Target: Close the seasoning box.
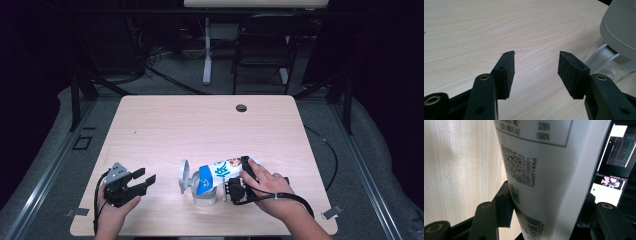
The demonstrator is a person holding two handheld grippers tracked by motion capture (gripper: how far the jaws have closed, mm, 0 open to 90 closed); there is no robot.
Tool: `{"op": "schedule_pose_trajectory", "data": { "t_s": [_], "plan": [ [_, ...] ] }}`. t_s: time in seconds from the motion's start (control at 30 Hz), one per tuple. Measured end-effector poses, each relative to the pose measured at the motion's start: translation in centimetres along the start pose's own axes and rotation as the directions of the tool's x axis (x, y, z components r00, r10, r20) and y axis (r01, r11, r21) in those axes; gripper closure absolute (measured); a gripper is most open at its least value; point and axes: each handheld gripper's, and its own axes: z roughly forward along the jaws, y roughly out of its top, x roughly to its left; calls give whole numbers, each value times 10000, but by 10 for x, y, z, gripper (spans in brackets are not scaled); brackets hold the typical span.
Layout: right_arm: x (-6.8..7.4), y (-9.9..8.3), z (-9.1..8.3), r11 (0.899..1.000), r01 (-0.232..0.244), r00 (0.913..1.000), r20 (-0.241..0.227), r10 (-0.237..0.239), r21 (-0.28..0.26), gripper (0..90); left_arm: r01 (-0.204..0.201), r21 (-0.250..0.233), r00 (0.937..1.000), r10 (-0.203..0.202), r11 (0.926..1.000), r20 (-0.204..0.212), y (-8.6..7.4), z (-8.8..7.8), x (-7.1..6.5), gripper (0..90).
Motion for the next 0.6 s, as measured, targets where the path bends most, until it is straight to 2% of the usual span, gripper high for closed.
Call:
{"op": "schedule_pose_trajectory", "data": {
  "t_s": [0.27, 0.4, 0.53, 0.6],
  "plan": [
    [-2, 2, -1, 9994, 265, 9996, 99, -268, 232, 446, -24, -23, 10000, 24, 10000, -29, 0, -1, 0, 478],
    [-1, 2, -1, 9996, 277, 9995, 124, -278, 115, 447, -9, -27, 10000, 9, 10000, -33, 0, -1, 0, 478],
    [-2, 3, -3, 9983, 491, 9985, 207, -498, 306, 447, -12, -25, 10000, 12, 10000, -41, 0, -1, 1, 478],
    [-2, 3, -2, 9988, 463, 9986, 227, -468, 185, 447, -18, -25, 10000, 18, 10000, -31, 0, -1, 0, 478]
  ]
}}
